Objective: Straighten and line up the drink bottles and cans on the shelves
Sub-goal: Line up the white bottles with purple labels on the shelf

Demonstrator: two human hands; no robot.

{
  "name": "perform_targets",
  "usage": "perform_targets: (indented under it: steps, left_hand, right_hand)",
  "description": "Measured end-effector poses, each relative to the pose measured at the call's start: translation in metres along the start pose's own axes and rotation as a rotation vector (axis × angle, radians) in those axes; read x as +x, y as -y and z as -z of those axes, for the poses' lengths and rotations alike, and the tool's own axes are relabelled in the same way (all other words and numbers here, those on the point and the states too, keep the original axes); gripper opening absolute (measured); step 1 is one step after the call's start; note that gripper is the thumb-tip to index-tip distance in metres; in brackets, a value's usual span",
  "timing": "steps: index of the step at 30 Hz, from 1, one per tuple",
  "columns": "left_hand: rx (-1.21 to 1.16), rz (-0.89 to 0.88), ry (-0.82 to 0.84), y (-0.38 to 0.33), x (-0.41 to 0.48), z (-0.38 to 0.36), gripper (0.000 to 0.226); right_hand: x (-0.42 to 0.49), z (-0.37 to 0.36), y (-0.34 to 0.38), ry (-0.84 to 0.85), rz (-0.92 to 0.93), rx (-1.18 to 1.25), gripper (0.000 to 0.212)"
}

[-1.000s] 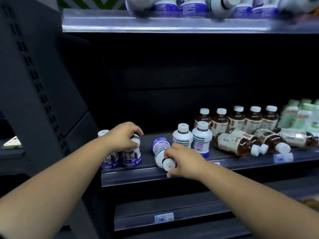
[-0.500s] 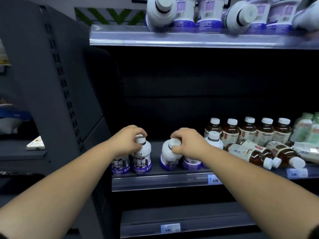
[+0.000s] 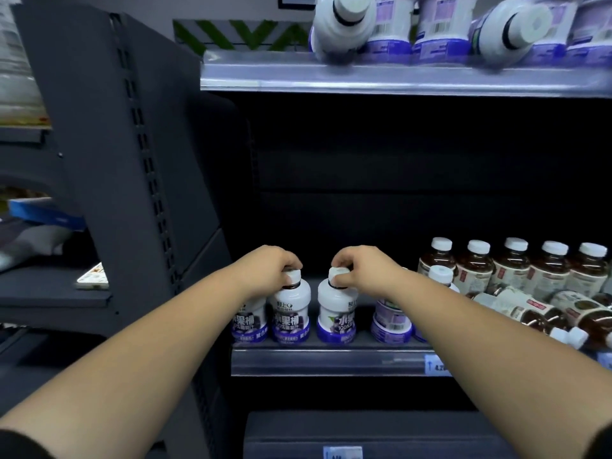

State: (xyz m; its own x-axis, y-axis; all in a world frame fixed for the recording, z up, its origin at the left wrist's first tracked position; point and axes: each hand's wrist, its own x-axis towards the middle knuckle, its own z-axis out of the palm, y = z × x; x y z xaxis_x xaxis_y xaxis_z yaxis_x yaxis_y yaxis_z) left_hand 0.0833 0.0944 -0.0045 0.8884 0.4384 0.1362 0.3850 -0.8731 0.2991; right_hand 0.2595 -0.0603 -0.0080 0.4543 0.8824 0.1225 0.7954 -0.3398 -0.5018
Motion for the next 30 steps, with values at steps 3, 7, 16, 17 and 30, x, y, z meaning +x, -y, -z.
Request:
perform_targets:
  steps: [3,7,16,17,30]
  left_hand:
    - [0.053,0.001,0.001,0.001,0.002,0.001,0.035]
    - [-0.098,0.042,0.011,0.009,0.001,0.002,0.027]
    - [-0.236,0.046,0.031,0.017,-0.002,0.003,0.022]
    - [-0.235,0.043,0.033,0.017,-0.001,0.003,0.021]
    - [-0.044,-0.099,0.029,-0.022,0.018,0.000,0.048]
  right_hand:
    - [0.004,-0.005,-0.003,-0.004,0.003,0.114,0.027]
    - [0.010,-0.011,-0.002,-0.010,0.012,0.171,0.026]
    - [0.009,-0.018,-0.005,-0.017,0.016,0.261,0.021]
    - [0.008,-0.018,-0.005,-0.015,0.020,0.262,0.021]
    - [-0.012,0.029,-0.020,0.041,0.114,0.022,0.048]
